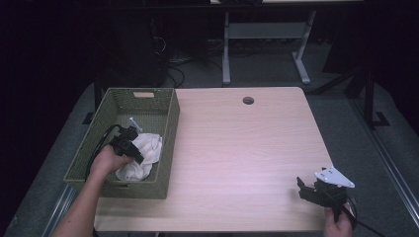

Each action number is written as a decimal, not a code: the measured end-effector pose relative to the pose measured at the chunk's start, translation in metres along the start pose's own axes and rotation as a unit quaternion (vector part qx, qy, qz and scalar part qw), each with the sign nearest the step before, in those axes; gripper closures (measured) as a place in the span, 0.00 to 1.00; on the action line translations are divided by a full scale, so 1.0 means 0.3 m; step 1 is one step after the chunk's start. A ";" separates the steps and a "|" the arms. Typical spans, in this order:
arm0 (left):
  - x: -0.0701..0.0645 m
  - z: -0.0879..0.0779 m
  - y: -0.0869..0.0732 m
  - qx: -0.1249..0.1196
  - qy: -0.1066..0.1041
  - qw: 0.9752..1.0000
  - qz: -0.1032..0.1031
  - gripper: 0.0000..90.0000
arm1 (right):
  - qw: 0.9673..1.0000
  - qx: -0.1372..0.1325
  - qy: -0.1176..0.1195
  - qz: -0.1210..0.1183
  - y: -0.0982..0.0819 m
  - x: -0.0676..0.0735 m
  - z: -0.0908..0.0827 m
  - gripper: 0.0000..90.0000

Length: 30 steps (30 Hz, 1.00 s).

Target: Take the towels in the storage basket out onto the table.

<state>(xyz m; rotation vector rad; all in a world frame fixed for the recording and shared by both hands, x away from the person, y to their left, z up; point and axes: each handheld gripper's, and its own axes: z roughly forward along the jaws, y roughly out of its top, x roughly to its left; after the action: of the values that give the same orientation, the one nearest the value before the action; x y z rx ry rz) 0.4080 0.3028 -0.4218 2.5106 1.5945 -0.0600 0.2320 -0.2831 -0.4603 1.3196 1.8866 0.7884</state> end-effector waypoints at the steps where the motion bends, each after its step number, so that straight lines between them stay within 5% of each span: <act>1: 0.001 0.000 0.001 0.001 0.000 1.000 0.001 0.76 | 1.000 0.000 0.000 0.002 0.000 0.000 0.000 0.15; 9: 0.008 -0.006 0.003 -0.002 -0.009 1.000 -0.004 0.78 | 1.000 -0.001 0.003 0.004 0.002 0.000 -0.001 0.15; 16: 0.033 -0.061 -0.018 -0.050 -0.041 0.998 -0.021 0.80 | 1.000 -0.004 0.001 0.001 0.002 0.001 -0.004 0.15; 19: 0.050 -0.090 -0.033 -0.073 -0.069 0.994 -0.032 0.80 | 1.000 -0.004 -0.002 0.004 0.003 0.004 -0.008 0.15; 24: 0.071 -0.132 -0.054 -0.105 -0.086 0.990 -0.040 0.80 | 1.000 -0.002 -0.004 0.004 0.003 0.002 -0.002 0.15; 30: 0.093 -0.172 -0.074 -0.152 -0.142 0.976 -0.058 0.80 | 1.000 -0.003 -0.006 0.003 0.002 0.005 -0.002 0.15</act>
<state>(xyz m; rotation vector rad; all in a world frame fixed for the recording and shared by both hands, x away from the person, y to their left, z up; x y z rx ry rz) 0.3972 0.3453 -0.3771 2.0726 1.5017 -0.1683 0.2314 -0.2814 -0.4598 1.3239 1.8719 0.7866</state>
